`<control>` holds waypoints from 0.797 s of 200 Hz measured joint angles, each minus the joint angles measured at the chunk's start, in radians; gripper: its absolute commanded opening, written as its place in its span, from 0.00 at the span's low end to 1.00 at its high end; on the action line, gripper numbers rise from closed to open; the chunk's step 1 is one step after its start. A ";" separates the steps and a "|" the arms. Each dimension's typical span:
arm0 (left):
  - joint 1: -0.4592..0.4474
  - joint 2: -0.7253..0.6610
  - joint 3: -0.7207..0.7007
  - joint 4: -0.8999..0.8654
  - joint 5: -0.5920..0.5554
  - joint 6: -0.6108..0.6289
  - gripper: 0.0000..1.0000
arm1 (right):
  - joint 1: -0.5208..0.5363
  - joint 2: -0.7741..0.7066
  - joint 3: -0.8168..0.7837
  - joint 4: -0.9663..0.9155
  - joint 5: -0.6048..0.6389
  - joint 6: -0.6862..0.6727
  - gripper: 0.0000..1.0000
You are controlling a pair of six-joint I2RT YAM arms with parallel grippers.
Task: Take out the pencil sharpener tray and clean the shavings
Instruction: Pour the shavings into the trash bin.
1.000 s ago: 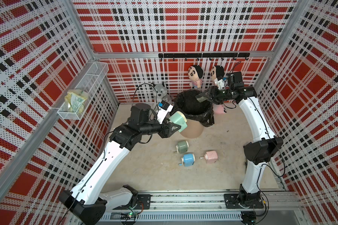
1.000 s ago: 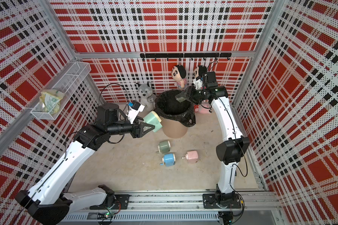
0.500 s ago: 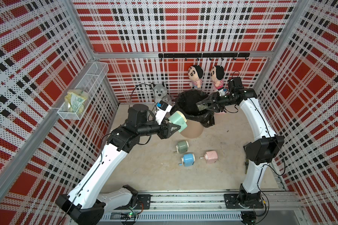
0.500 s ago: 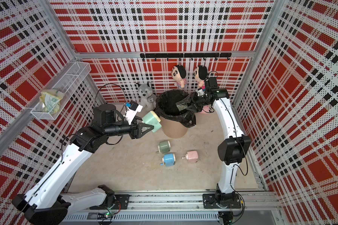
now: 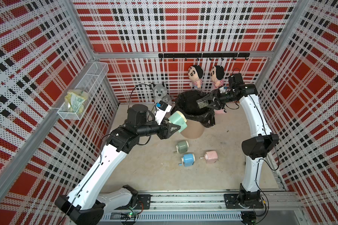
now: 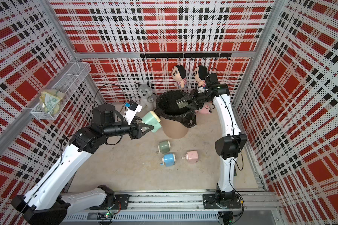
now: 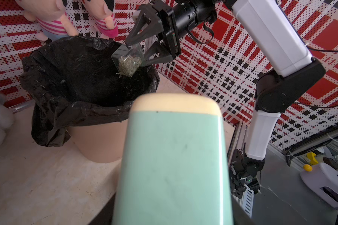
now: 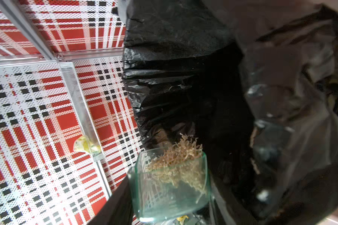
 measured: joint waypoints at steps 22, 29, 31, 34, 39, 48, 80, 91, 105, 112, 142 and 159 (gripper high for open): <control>0.000 0.000 0.000 0.000 0.000 0.000 0.49 | 0.000 0.001 0.028 -0.031 -0.004 -0.001 0.48; 0.000 0.000 0.000 0.001 0.000 0.000 0.49 | 0.000 0.000 0.034 -0.022 -0.010 0.005 0.48; 0.000 0.000 0.000 0.001 0.000 0.000 0.49 | 0.000 -0.002 0.034 -0.018 -0.012 0.008 0.48; 0.000 0.000 0.000 0.001 0.000 0.000 0.49 | 0.000 -0.003 0.033 -0.013 -0.014 0.010 0.48; 0.000 0.000 0.000 0.001 0.000 0.000 0.49 | 0.000 -0.007 0.026 -0.001 -0.021 0.018 0.48; 0.000 0.000 0.000 0.002 0.000 0.000 0.49 | 0.000 -0.015 0.007 0.019 -0.031 0.032 0.48; 0.000 0.000 0.000 0.002 -0.001 0.000 0.50 | 0.008 -0.026 -0.055 0.065 -0.051 0.069 0.48; 0.000 0.000 0.000 0.002 -0.001 0.000 0.50 | 0.009 -0.026 -0.066 0.069 -0.053 0.079 0.48; 0.000 0.000 0.000 0.002 -0.001 0.000 0.50 | 0.014 -0.044 -0.113 0.122 -0.061 0.118 0.49; 0.000 0.000 0.000 0.002 -0.001 0.000 0.50 | 0.018 -0.068 -0.166 0.175 -0.066 0.148 0.49; 0.000 -0.002 0.000 0.002 -0.001 0.000 0.50 | 0.043 -0.169 -0.364 0.401 -0.086 0.304 0.48; 0.000 -0.002 0.000 0.002 -0.001 0.000 0.50 | 0.058 -0.197 -0.417 0.538 -0.092 0.391 0.48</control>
